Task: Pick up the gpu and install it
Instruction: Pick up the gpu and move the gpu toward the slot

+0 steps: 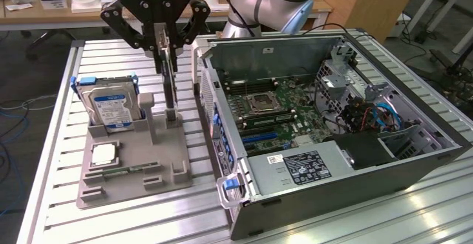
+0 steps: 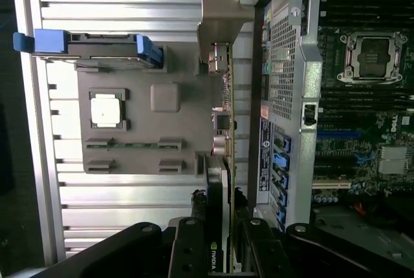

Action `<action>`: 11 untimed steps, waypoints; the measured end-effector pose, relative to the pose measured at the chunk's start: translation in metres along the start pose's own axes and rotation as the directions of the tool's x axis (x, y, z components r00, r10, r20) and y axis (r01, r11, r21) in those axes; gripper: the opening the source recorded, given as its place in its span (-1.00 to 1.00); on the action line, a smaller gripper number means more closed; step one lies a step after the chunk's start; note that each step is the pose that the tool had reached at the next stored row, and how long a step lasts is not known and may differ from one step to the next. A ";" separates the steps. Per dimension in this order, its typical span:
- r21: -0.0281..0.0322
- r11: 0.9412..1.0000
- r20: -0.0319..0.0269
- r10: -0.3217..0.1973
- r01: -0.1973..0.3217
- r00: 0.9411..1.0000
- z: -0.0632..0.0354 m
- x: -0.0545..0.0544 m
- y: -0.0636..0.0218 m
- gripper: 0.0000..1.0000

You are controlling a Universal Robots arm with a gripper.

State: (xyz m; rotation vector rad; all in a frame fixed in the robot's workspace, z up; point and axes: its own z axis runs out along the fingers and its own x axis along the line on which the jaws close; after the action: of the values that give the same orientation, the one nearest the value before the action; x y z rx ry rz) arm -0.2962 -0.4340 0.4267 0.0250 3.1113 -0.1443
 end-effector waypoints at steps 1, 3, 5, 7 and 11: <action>-0.001 1.000 0.000 0.000 0.000 1.000 -0.0009 0.000 -0.0001 -0.47; -0.002 1.000 0.000 0.000 0.000 1.000 -0.0035 0.000 -0.0002 -0.47; -0.006 1.000 0.000 0.000 0.000 1.000 -0.0058 0.000 -0.0005 -0.47; -0.010 1.000 0.000 0.000 0.000 1.000 -0.0069 0.000 -0.0005 -0.47; -0.021 1.000 0.000 0.000 0.000 1.000 -0.0068 0.000 -0.0007 -0.47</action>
State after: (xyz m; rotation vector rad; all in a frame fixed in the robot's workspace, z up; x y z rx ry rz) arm -0.2961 -0.4341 0.4336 0.0251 3.1120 -0.1117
